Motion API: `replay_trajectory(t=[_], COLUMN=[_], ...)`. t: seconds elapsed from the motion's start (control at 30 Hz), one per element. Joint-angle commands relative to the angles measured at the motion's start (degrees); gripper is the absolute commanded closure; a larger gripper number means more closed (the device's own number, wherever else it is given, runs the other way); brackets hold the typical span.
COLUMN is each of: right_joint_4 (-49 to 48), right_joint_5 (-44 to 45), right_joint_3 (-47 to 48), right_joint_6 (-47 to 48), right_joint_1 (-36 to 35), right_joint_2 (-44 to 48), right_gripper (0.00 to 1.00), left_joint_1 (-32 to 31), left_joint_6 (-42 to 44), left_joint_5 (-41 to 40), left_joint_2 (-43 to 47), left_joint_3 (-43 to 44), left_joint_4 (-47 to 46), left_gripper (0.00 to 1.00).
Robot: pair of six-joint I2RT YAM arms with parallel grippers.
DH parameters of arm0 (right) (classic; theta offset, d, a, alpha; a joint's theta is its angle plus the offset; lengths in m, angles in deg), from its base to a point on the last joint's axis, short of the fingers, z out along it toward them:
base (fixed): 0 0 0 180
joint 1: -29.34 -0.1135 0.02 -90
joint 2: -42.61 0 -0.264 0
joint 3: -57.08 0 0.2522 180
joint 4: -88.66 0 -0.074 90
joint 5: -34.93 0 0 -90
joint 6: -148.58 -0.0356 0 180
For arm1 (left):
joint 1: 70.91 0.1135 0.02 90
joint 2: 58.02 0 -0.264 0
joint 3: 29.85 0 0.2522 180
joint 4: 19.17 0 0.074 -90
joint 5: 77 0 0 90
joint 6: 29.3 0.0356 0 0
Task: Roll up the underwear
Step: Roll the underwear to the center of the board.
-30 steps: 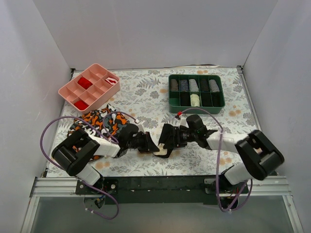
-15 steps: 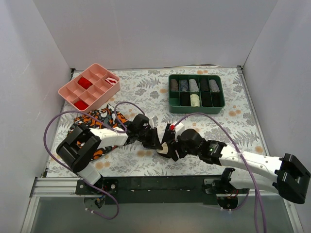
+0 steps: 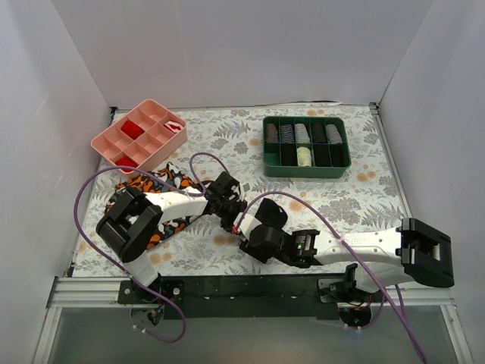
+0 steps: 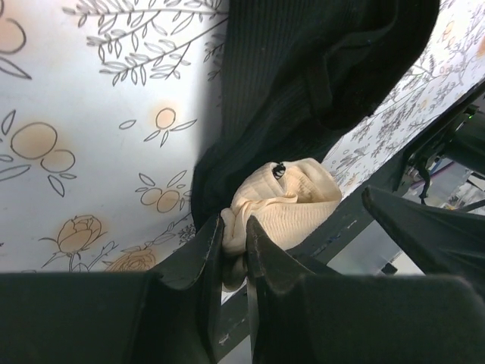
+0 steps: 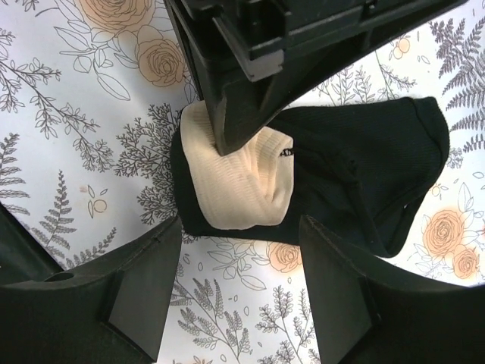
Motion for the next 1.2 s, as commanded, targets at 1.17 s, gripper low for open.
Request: replay_trajectory(t=[1.17], right_joint_4=[-4.86], right_joint_5=[4.3], right_joint_3=[-2.86], right_joint_6=[-10.43], right_joint_1=[-6.24], right_joint_2=[-14.92], right_gripper=[0.67], left_joint_1=[-0.21], left_joint_6=[4.79], left_joint_5=[3.5], left_joint_2=[-2.5], left_joint_3=[3.03], left_joint_4=[4.05], left_gripper=[0.94])
